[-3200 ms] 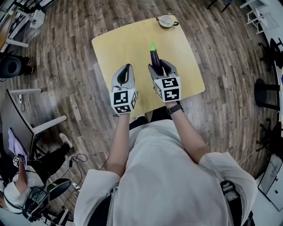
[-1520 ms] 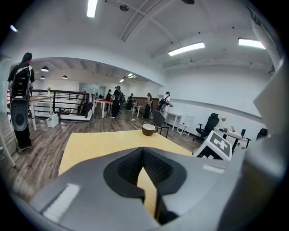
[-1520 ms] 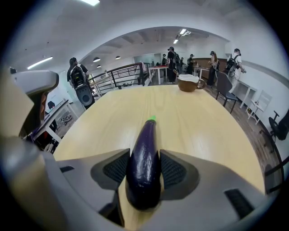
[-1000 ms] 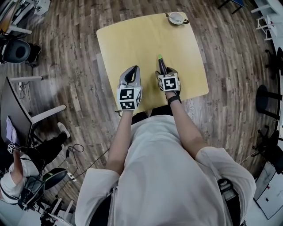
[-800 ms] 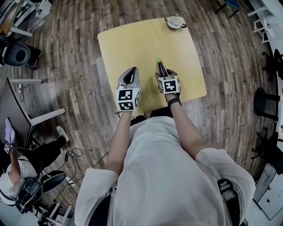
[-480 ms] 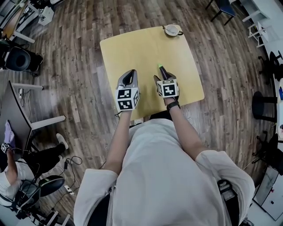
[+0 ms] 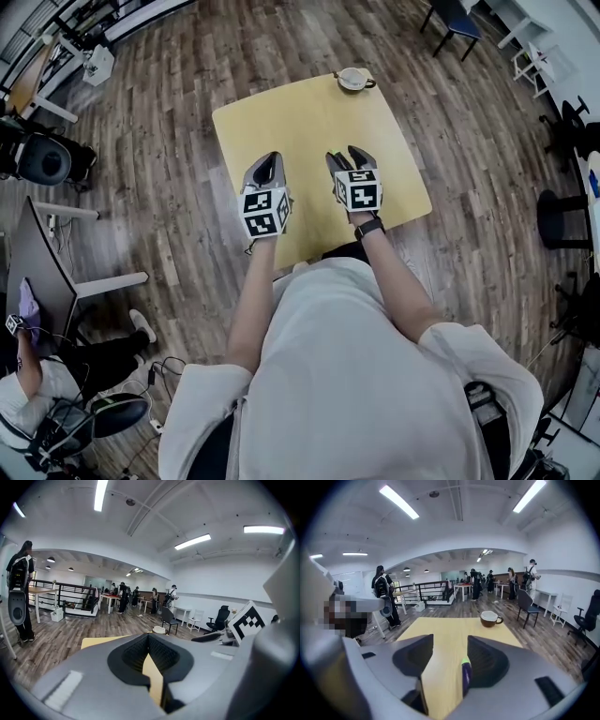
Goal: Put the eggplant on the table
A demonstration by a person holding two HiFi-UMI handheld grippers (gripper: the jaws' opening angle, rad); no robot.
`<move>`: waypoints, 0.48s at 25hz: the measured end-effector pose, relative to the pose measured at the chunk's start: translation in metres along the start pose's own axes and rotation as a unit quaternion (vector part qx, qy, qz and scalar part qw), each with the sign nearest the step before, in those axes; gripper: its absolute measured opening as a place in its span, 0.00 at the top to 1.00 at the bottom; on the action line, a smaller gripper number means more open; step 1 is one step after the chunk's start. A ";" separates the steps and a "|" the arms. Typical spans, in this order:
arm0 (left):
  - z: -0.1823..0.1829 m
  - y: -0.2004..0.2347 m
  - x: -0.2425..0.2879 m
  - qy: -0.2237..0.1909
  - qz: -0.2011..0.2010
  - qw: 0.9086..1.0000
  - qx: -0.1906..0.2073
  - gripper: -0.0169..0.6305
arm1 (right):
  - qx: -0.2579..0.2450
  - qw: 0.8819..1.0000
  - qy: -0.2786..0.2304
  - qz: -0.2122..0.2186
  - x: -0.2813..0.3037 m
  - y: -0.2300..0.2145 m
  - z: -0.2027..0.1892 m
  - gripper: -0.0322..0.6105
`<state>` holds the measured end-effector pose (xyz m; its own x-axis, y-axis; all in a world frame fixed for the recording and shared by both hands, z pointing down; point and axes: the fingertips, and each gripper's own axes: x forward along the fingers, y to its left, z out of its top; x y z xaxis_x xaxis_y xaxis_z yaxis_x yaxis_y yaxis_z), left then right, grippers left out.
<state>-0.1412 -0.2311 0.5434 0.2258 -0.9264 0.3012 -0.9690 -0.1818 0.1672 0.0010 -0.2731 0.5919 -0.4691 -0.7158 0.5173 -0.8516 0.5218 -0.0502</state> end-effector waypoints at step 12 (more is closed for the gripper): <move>0.060 -0.003 -0.020 -0.064 0.005 0.998 0.025 0.96 | -0.020 0.990 -0.140 -0.001 -0.059 0.017 0.091 0.77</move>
<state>-0.1493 -0.2314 0.4805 0.2044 -0.9624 0.1791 -0.9757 -0.1857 0.1159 -0.0073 -0.2640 0.4832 -0.5182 -0.8150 0.2591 -0.8455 0.5338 -0.0120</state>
